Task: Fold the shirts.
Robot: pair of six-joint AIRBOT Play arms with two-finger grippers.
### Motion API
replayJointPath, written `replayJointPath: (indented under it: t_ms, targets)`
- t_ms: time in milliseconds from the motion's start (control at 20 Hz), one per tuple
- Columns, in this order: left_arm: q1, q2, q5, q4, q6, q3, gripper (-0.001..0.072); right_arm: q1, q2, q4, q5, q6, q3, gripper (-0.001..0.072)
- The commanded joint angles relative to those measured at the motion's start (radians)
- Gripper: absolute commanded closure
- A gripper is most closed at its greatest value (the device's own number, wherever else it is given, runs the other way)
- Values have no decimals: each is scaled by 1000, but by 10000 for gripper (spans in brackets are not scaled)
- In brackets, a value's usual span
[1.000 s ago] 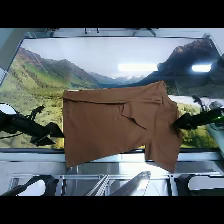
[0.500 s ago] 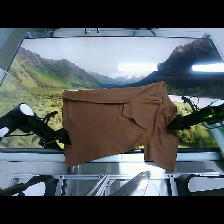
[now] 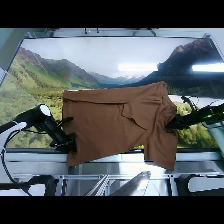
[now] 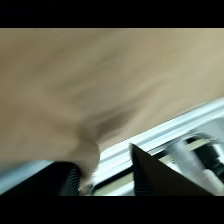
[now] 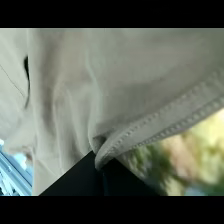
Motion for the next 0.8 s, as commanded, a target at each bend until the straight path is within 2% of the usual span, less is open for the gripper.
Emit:
replayJointPath:
  t_ms: [0,50,200,500,600,750]
  targets:
    - [-24,27,-3,-146,120,2,530,0,1,40,-16,-10,8,688]
    - [-15,50,-5,-166,149,2,684,-3,2,39,4,-10,14,688]
    - [64,154,-12,-203,190,3,678,-26,31,40,67,-1,45,688]
    - [464,422,-71,-378,233,81,678,-196,245,75,172,47,122,688]
    - [585,499,-66,-494,251,128,677,-277,351,224,174,42,123,688]
    - [705,590,-113,-749,294,234,678,-353,512,627,204,-40,124,688]
